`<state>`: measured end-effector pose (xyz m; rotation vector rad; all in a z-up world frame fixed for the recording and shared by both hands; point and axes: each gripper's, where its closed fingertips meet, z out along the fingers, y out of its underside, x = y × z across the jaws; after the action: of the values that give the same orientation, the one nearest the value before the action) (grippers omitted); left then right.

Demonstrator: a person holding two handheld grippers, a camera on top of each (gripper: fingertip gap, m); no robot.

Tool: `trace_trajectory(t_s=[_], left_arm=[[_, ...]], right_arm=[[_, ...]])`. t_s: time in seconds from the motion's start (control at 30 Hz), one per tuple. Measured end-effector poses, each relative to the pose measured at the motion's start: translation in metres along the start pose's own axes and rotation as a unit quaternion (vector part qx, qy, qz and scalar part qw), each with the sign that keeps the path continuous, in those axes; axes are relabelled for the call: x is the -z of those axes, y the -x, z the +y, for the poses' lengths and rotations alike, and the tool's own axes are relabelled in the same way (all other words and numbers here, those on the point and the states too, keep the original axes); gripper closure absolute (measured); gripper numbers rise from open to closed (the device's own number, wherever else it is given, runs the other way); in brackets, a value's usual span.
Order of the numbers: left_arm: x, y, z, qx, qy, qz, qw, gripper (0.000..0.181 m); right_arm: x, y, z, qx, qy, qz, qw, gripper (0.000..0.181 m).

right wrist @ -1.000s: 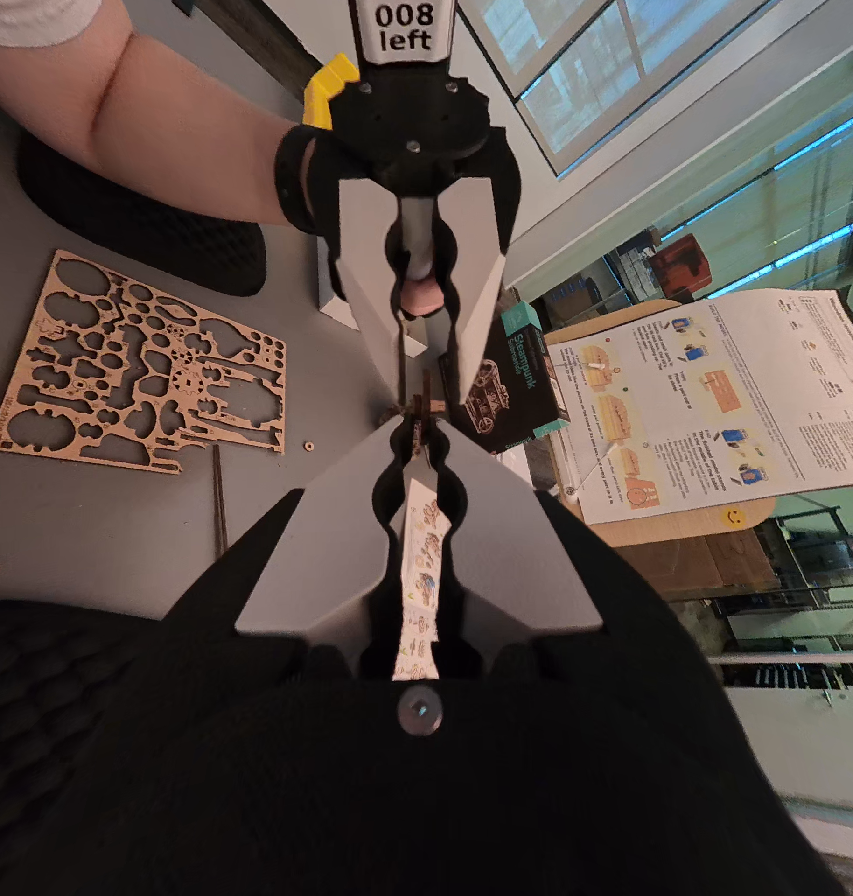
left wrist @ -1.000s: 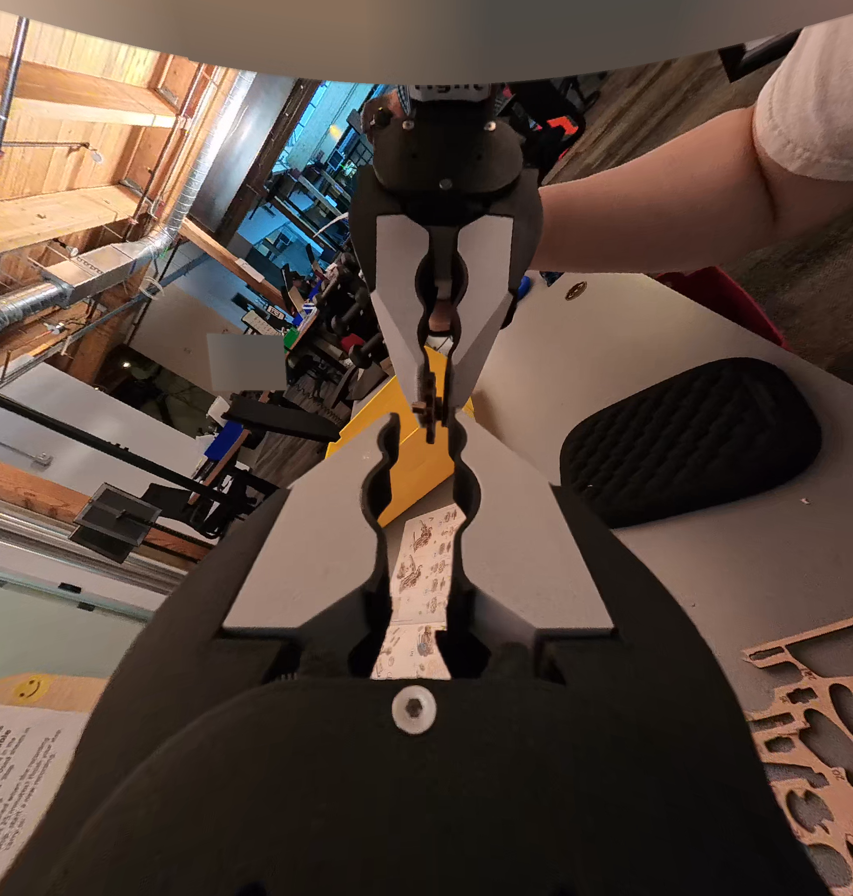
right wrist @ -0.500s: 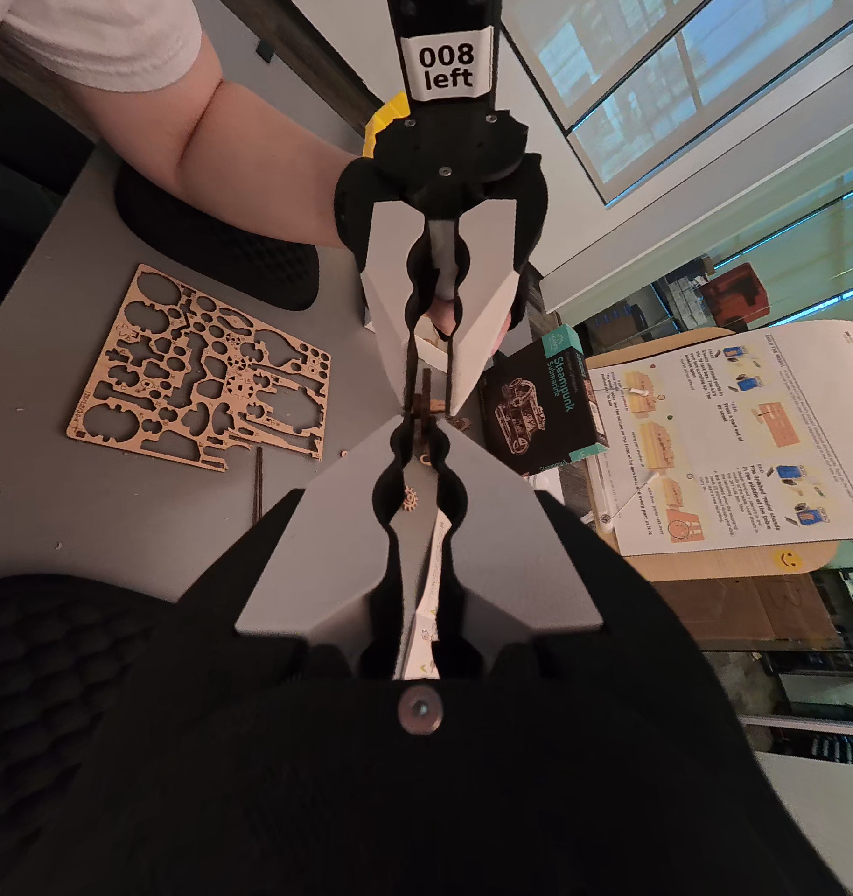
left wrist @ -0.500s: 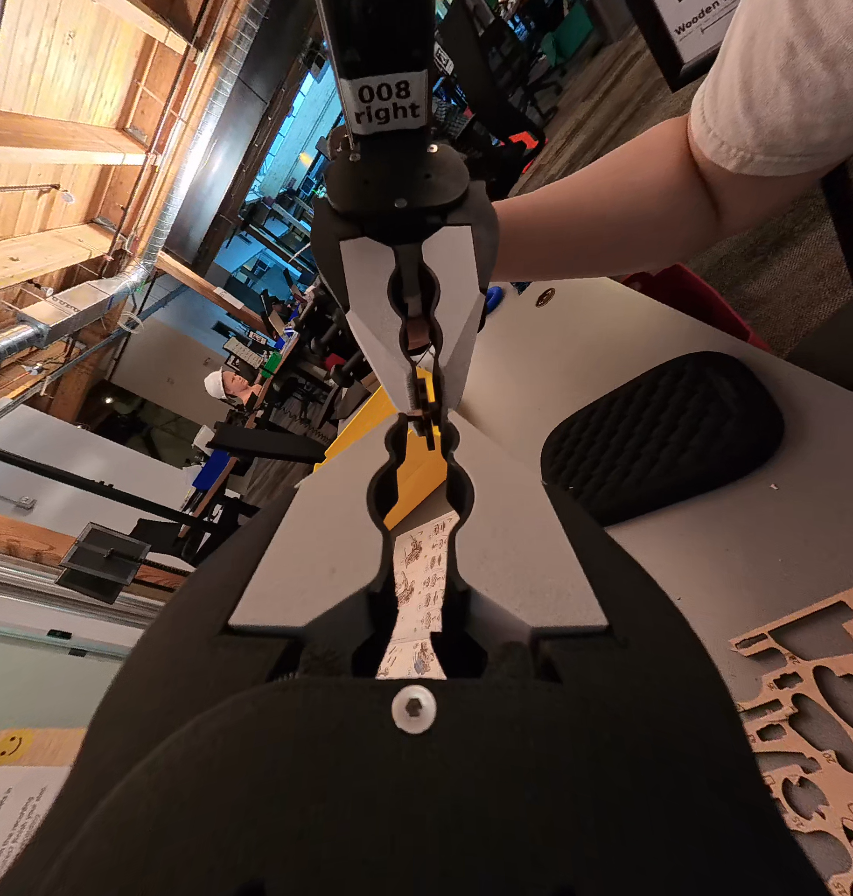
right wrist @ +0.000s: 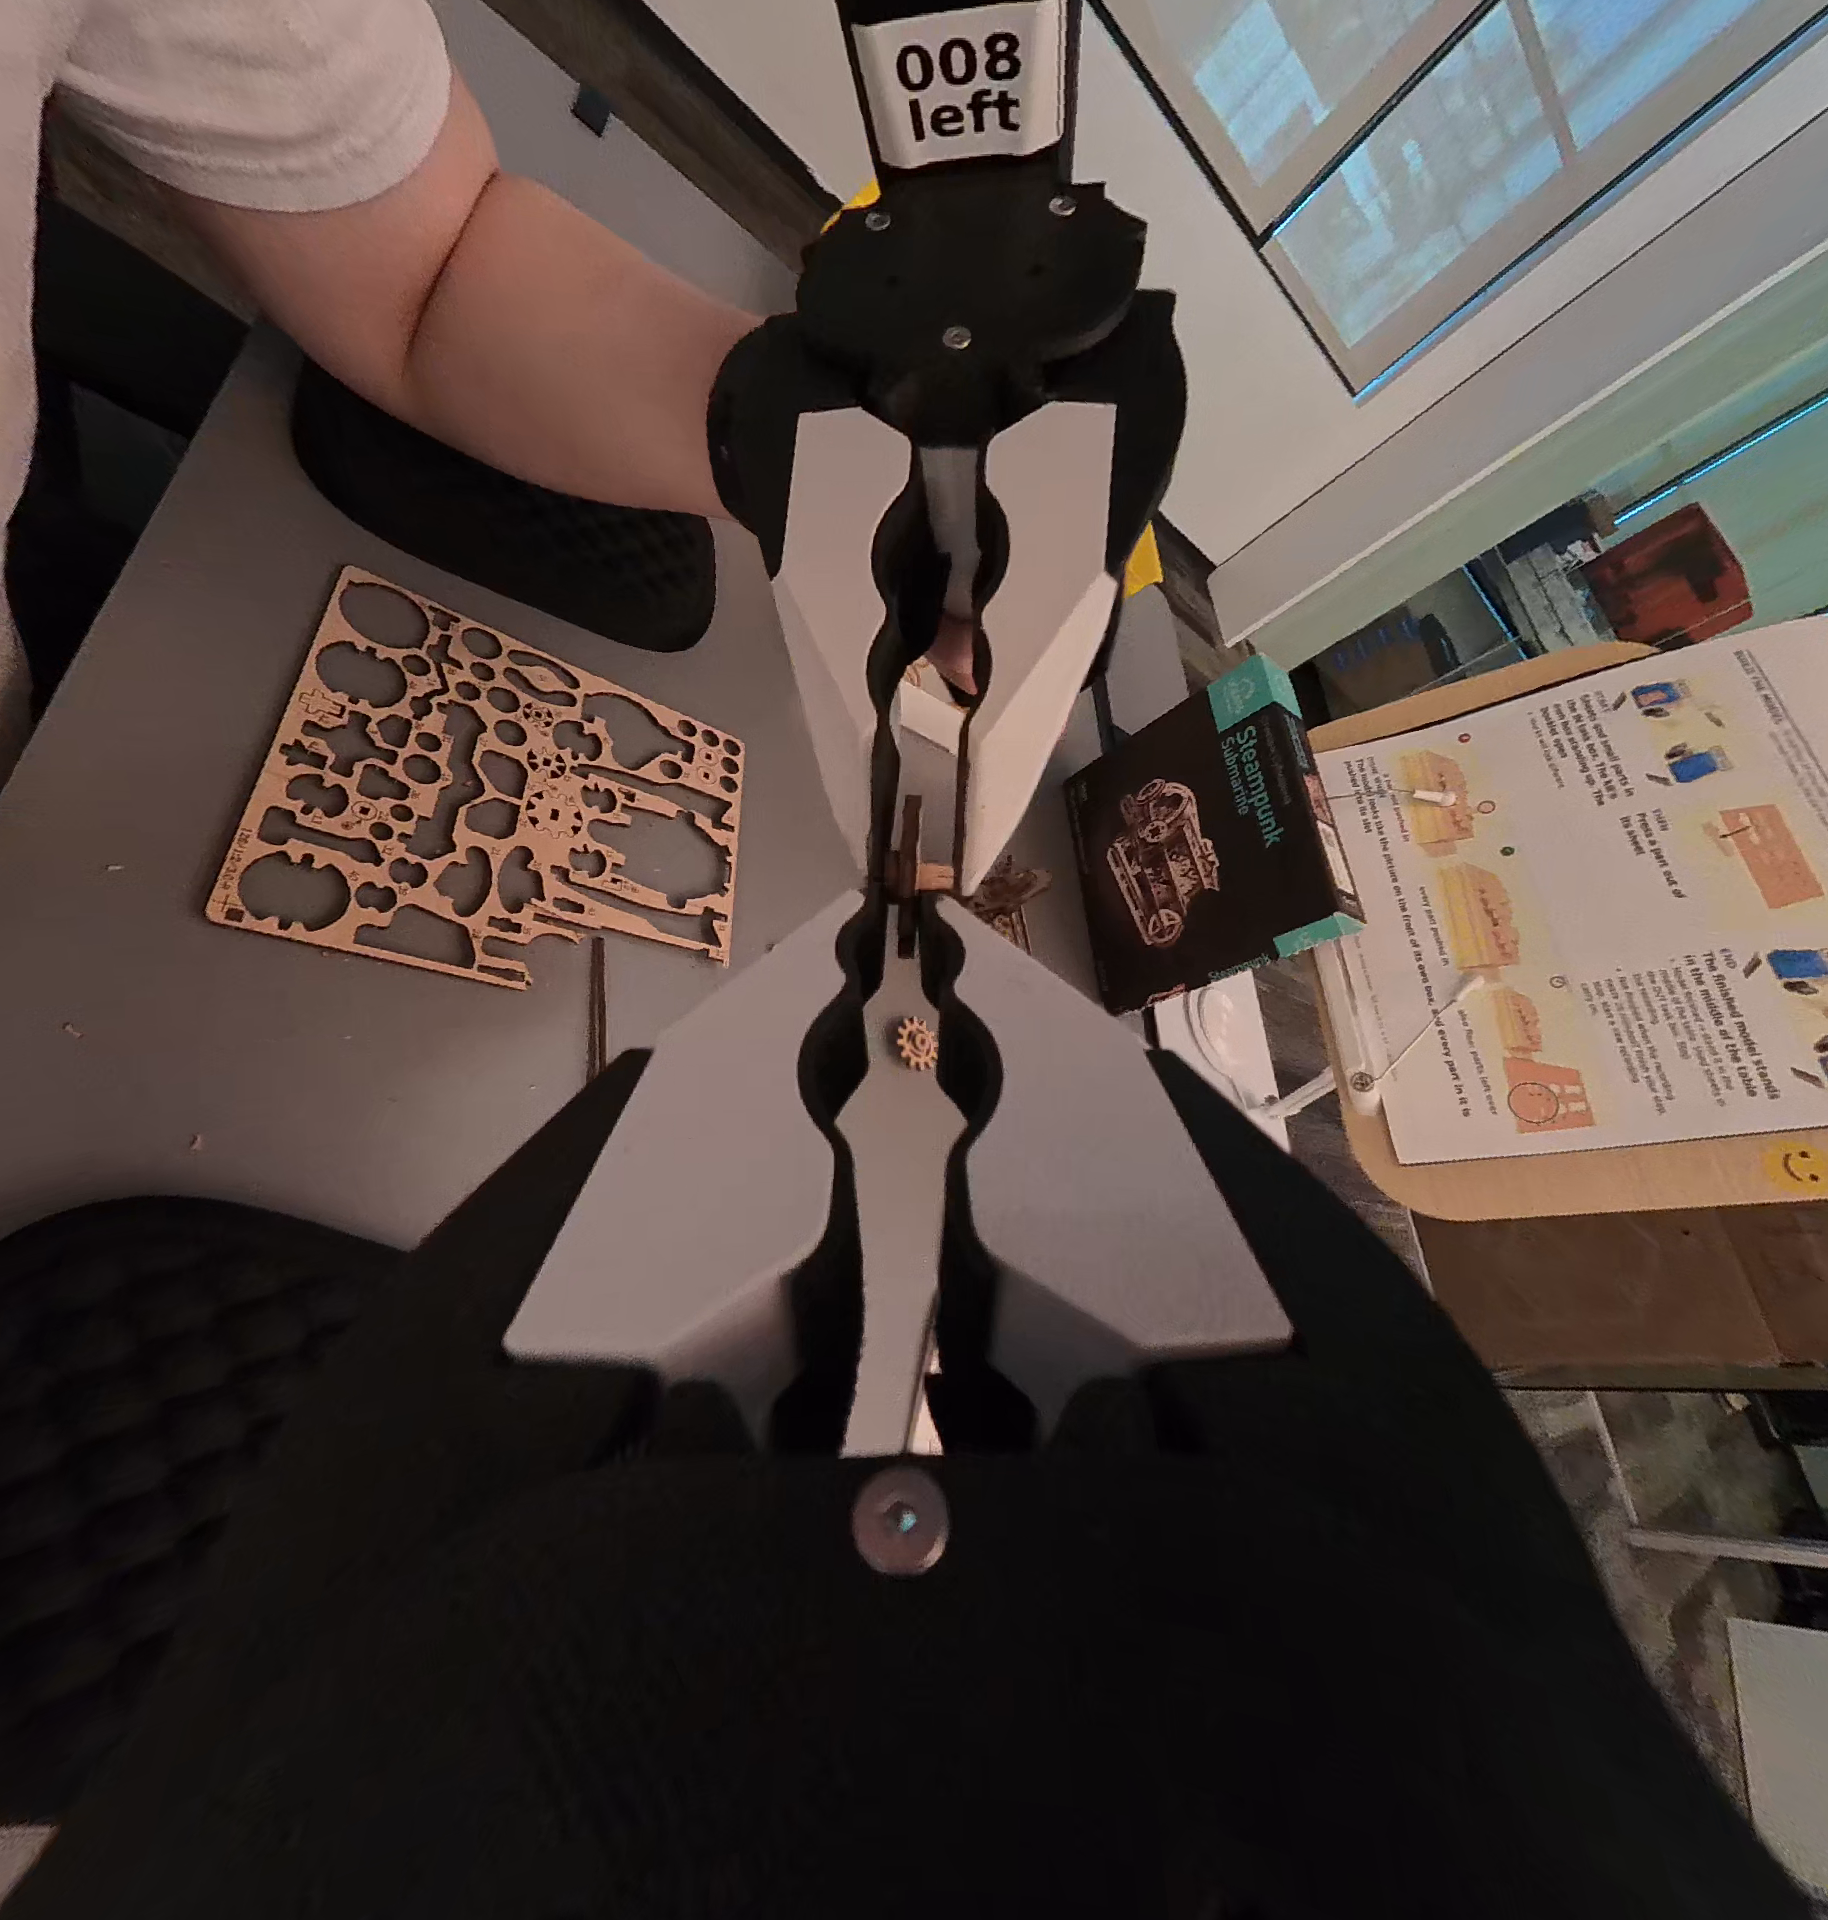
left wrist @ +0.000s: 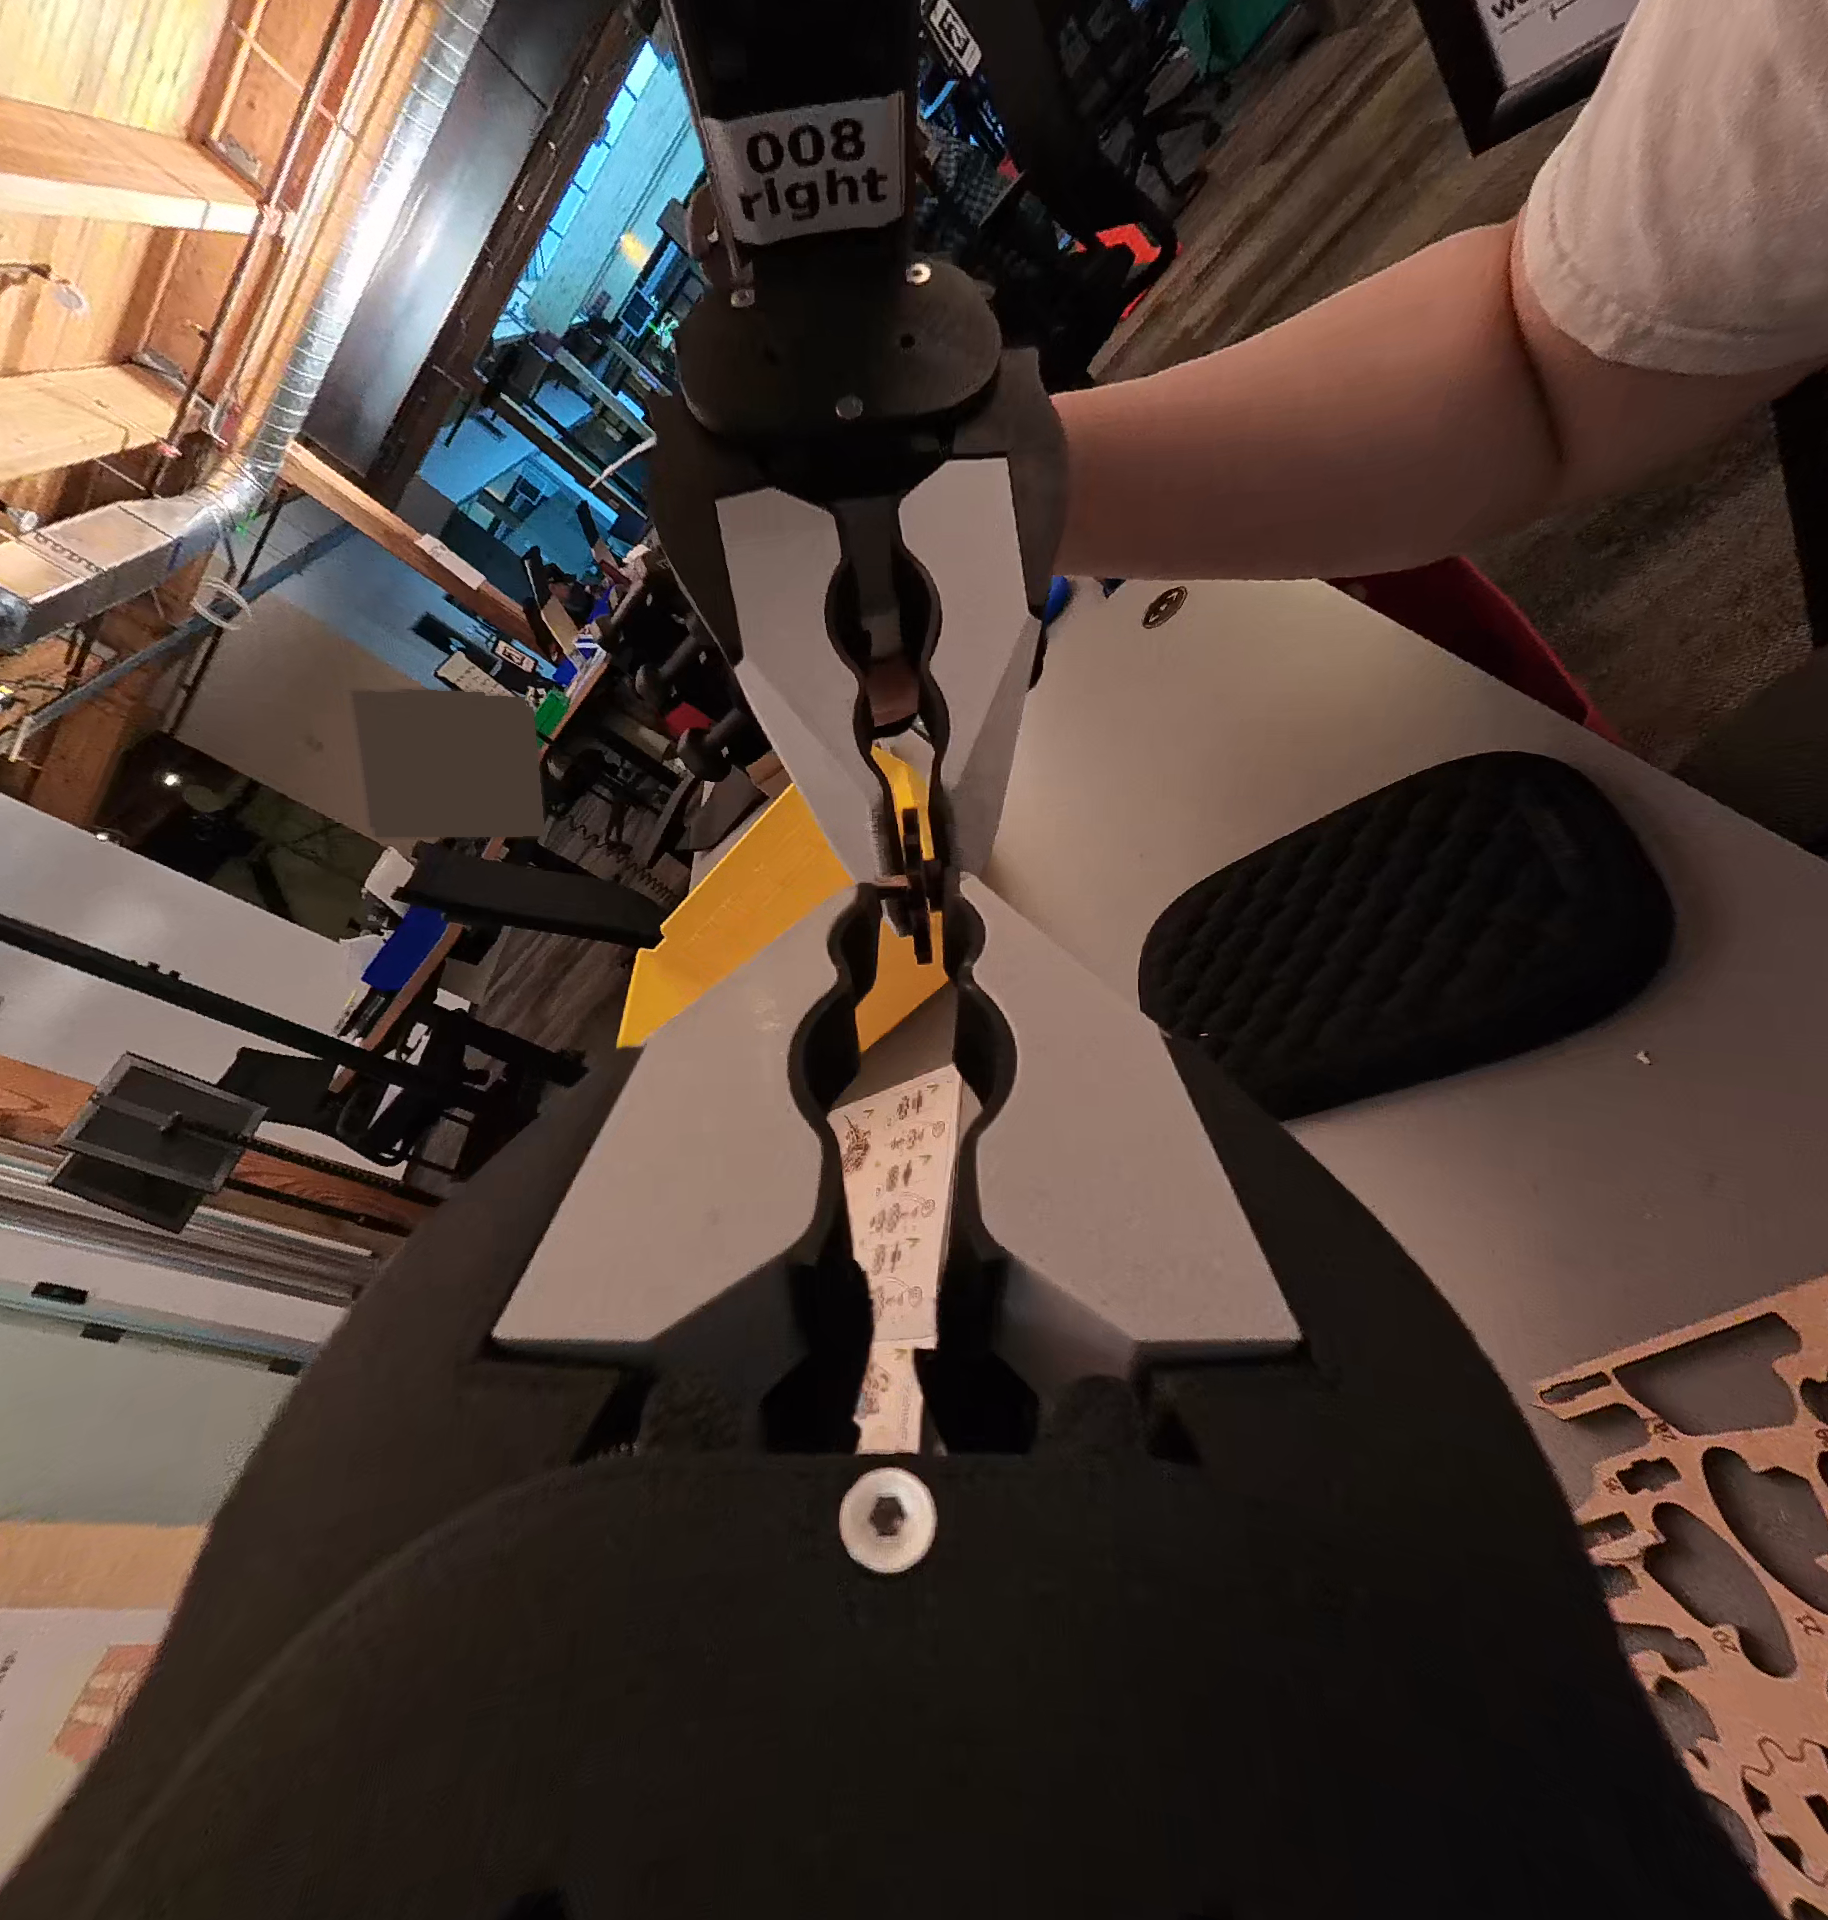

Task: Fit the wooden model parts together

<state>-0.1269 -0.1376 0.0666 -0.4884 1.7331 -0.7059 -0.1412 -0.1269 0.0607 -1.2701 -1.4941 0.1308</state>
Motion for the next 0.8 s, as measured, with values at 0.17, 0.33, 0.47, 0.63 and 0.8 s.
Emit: trace_trajectory(t_s=[0.17,0.33,0.47,0.63,0.8], left_arm=[[-0.001,0.000,0.001,0.000,0.007,0.000,1.000,0.171],[0.003,0.003,-0.002,0.015,-0.002,-0.004,1.000,0.171],[0.010,0.006,-0.007,0.031,-0.015,0.000,0.999,0.169],[0.016,0.007,-0.006,0.030,-0.013,0.009,0.999,0.171],[0.014,0.008,-0.001,0.011,-0.001,0.003,1.000,0.171]], right_arm=[[0.000,0.000,0.002,0.003,0.007,-0.009,1.000,0.178],[0.000,-0.003,-0.003,0.003,0.004,-0.014,1.000,0.178],[-0.003,-0.006,-0.012,0.018,-0.009,-0.019,1.000,0.179],[-0.008,-0.007,-0.015,0.026,-0.014,-0.026,0.999,0.179],[-0.009,-0.008,-0.011,0.015,-0.029,-0.044,0.998,0.178]])
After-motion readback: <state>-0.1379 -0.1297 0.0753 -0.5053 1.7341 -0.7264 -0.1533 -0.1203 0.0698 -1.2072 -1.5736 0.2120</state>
